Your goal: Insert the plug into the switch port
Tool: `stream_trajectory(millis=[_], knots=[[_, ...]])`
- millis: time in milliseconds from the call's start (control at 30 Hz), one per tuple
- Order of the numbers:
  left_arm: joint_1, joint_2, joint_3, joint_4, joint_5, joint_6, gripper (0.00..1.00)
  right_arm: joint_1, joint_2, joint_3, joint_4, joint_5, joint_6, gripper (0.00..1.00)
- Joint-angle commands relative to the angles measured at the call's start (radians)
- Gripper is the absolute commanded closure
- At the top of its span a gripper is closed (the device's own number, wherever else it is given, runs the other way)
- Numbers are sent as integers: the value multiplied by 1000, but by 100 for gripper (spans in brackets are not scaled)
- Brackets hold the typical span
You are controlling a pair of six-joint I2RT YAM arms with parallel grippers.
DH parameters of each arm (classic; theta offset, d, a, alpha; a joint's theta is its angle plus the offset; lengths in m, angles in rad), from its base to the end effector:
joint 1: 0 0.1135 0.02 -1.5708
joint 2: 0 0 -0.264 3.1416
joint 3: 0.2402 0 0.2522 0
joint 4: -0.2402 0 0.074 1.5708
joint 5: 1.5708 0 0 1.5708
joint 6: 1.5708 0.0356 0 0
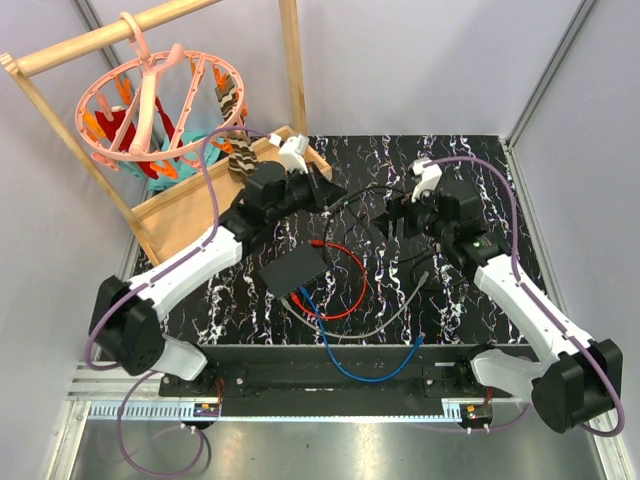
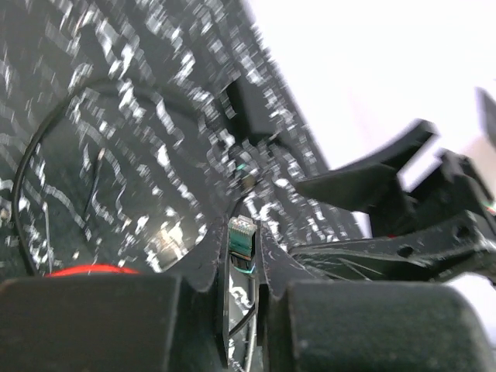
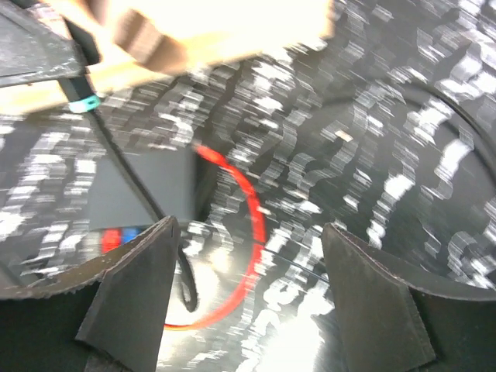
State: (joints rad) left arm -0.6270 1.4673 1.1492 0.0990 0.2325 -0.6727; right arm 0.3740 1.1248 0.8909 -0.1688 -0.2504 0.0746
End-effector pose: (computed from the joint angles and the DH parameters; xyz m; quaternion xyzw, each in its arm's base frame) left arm 0.2788 -0.2121 0.3328 0.0548 0.7764 -0.4480 0.4399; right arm 0.2371 0.1025 0.3107 -0.1915 0.8082 0.2232 0.5102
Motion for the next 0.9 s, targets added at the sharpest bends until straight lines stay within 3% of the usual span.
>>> stream_trajectory(millis=[0,267,400,600,867], knots=[[-5,-155,-35,122,19,44,100,5,-22,77,72,-249,91,17],[-5,-323,-172,229,25,-8,100,2,15,65,372,-515,275,22],[-7,-357,-213,252,22,-30,100,0,67,57,570,-627,450,32],[-19,-369,-229,277,27,-56,100,9,135,86,676,-730,545,38],[-57,-363,-223,291,22,-56,100,48,173,109,695,-728,559,48]])
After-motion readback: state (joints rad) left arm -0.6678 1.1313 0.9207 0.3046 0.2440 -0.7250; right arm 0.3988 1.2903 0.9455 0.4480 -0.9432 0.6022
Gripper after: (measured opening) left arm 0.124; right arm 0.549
